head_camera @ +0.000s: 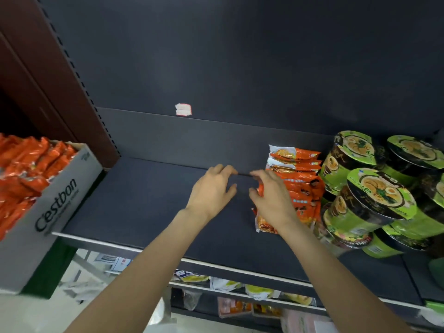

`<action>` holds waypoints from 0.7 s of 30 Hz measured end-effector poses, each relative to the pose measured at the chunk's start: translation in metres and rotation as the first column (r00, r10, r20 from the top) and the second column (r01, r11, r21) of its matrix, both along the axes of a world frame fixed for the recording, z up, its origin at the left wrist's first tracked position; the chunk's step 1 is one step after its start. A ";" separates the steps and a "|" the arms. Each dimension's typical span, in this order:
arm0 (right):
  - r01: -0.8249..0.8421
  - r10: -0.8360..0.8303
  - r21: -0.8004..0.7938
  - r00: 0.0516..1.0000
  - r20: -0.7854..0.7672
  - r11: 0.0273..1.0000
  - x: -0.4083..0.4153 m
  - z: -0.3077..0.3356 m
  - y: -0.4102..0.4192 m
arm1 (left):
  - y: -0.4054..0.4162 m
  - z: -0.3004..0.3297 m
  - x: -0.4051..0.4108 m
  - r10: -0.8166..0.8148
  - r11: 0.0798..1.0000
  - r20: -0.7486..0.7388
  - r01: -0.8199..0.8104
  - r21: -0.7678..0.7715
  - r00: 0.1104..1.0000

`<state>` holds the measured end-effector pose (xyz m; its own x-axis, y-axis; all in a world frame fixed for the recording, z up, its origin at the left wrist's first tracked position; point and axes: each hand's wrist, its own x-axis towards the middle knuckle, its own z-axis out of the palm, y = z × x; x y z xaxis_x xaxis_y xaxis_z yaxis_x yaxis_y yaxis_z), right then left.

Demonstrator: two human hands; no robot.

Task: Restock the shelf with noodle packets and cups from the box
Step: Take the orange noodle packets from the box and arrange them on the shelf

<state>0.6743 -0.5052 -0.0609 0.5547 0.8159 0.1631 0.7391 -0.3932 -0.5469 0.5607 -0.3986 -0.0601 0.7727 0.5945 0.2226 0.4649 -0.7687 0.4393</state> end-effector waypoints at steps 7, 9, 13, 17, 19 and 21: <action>-0.131 0.129 0.017 0.987 0.091 0.991 -0.110 0.020 0.076 | 0.059 0.030 -0.124 0.193 0.978 0.081 -0.198 0.064 0.978; -0.178 0.178 -0.010 0.975 0.132 0.984 -0.148 0.024 0.102 | 0.085 0.033 -0.171 0.255 0.966 0.087 -0.258 0.014 0.963; -0.221 0.224 -0.043 0.971 0.081 0.974 -0.228 0.024 0.157 | 0.144 0.034 -0.264 0.339 0.941 0.089 -0.335 -0.057 0.937; -0.243 0.241 -0.070 0.970 -0.031 0.968 -0.297 0.020 0.210 | 0.200 0.028 -0.342 0.385 0.920 0.055 -0.379 -0.096 0.921; -0.242 0.237 -0.058 0.968 -0.078 0.969 -0.325 0.019 0.235 | 0.225 0.023 -0.372 0.406 0.910 0.042 -0.399 -0.112 0.913; -0.251 0.245 -0.050 0.965 -0.096 0.967 -0.348 0.016 0.260 | 0.249 0.019 -0.396 0.419 0.903 0.039 -0.412 -0.125 0.907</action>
